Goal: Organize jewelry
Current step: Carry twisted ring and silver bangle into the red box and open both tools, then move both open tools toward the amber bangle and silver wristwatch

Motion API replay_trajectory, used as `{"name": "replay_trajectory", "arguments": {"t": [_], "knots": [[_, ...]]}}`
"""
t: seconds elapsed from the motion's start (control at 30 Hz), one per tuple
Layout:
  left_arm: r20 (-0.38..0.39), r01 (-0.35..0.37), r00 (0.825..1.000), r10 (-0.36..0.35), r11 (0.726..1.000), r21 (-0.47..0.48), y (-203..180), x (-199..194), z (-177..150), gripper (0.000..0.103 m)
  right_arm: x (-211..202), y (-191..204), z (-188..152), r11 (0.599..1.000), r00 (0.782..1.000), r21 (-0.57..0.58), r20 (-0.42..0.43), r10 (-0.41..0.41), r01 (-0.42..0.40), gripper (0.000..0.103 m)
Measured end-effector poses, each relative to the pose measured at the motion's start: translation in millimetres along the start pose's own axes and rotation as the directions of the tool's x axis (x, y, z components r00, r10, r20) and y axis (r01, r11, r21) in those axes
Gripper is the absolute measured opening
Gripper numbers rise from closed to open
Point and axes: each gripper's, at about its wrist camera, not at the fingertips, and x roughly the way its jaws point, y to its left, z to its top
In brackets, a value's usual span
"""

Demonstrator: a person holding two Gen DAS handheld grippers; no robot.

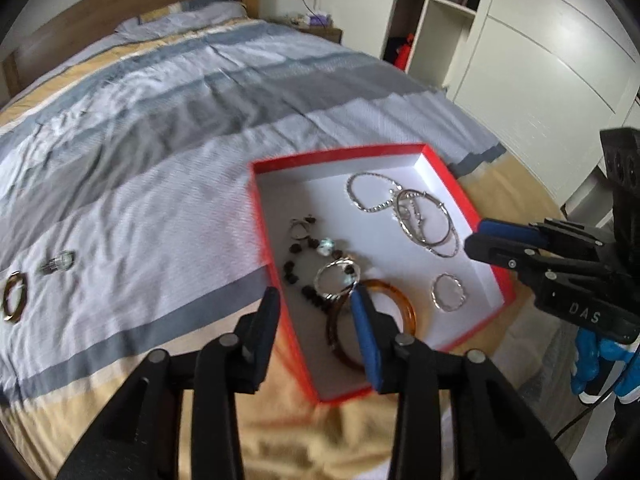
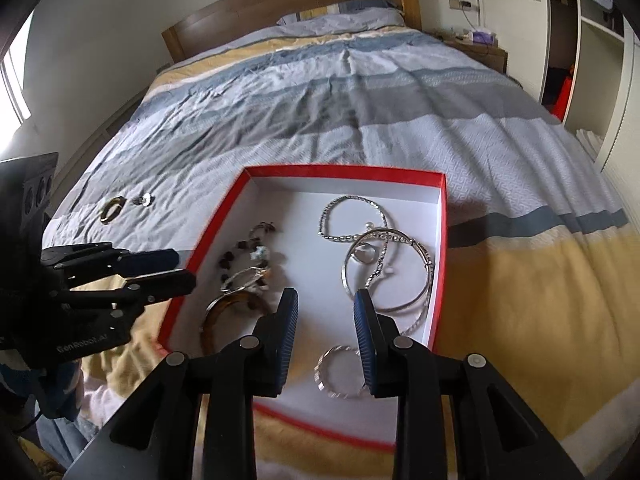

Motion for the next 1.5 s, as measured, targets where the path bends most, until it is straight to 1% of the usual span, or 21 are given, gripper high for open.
{"name": "replay_trajectory", "arguments": {"t": [0.07, 0.1, 0.17, 0.23, 0.3, 0.4, 0.57, 0.8, 0.9, 1.0, 1.1, 1.17, 1.2, 1.33, 1.5], "knots": [[0.022, -0.041, 0.999, 0.041, 0.999, -0.002, 4.5, -20.8, -7.5, 0.039, -10.0, 7.6, -1.7, 1.000, 1.000, -0.001, 0.010, -0.002, 0.002, 0.031], [0.036, -0.065, 0.997, 0.065, 0.998, -0.006, 7.6, -31.4, -11.7, 0.039, -15.3, 11.9, -3.2, 1.000, 1.000, -0.003, 0.016, -0.005, 0.005, 0.034], [0.057, -0.106, 0.993, 0.106, 0.994, -0.013, 13.6, -49.1, -19.4, 0.040, -28.2, 23.3, -7.5, 1.000, 1.000, -0.006, 0.029, -0.006, 0.006, 0.037], [0.083, -0.145, 0.986, 0.146, 0.989, -0.026, 21.2, -70.1, -30.5, 0.041, -36.6, 32.2, -10.6, 1.000, 0.999, -0.006, 0.038, -0.006, 0.006, 0.041], [0.104, -0.185, 0.977, 0.188, 0.982, -0.038, 27.6, -87.7, -41.1, 0.046, -48.3, 44.9, -15.6, 1.000, 0.999, -0.007, 0.050, -0.003, 0.003, 0.044], [0.131, -0.230, 0.962, 0.238, 0.971, -0.068, 40.0, -115.1, -60.4, 0.049, -60.7, 65.0, -21.3, 1.000, 0.998, -0.008, 0.063, -0.003, 0.003, 0.048], [0.158, -0.274, 0.944, 0.290, 0.954, -0.118, 59.0, -151.6, -90.3, 0.050, -77.3, 98.6, -31.8, 1.000, 0.997, -0.025, 0.080, 0.010, -0.008, 0.051], [0.191, -0.305, 0.919, 0.346, 0.928, -0.214, 93.6, -198.1, -132.6, 0.052, -94.9, 147.4, -43.0, 0.998, 0.995, -0.065, 0.097, 0.017, -0.010, 0.058], [0.205, -0.322, 0.905, 0.373, 0.915, -0.245, 105.4, -214.8, -148.1, 0.052, -100.5, 164.4, -44.1, 0.997, 0.994, -0.075, 0.110, 0.019, -0.011, 0.059], [0.225, -0.344, 0.885, 0.407, 0.899, -0.272, 118.6, -231.6, -161.7, 0.052, -106.2, 184.9, -45.0, 0.996, 0.992, -0.091, 0.123, 0.024, -0.012, 0.062], [0.239, -0.354, 0.870, 0.432, 0.883, -0.308, 134.5, -243.8, -172.5, 0.053, -105.9, 200.0, -45.2, 0.995, 0.992, -0.103, 0.123, 0.024, -0.012, 0.062], [0.237, -0.354, 0.866, 0.440, 0.875, -0.331, 144.6, -248.1, -178.0, 0.053, -103.2, 210.0, -45.1, 0.994, 0.993, -0.109, 0.118, 0.022, -0.009, 0.065], [0.234, -0.356, 0.864, 0.446, 0.869, -0.344, 150.4, -249.4, -181.0, 0.054, -101.8, 213.2, -45.4, 0.994, 0.993, -0.112, 0.114, 0.023, -0.010, 0.069], [0.220, -0.377, 0.853, 0.474, 0.850, -0.368, 168.2, -249.8, -190.2, 0.054, -92.2, 225.8, -46.9, 0.992, 0.996, -0.123, 0.091, 0.025, -0.014, 0.069], [0.185, -0.397, 0.853, 0.487, 0.838, -0.373, 183.9, -241.4, -197.5, 0.056, -81.6, 232.6, -51.2, 0.991, 0.998, -0.133, 0.060, 0.027, -0.018, 0.069]]}}
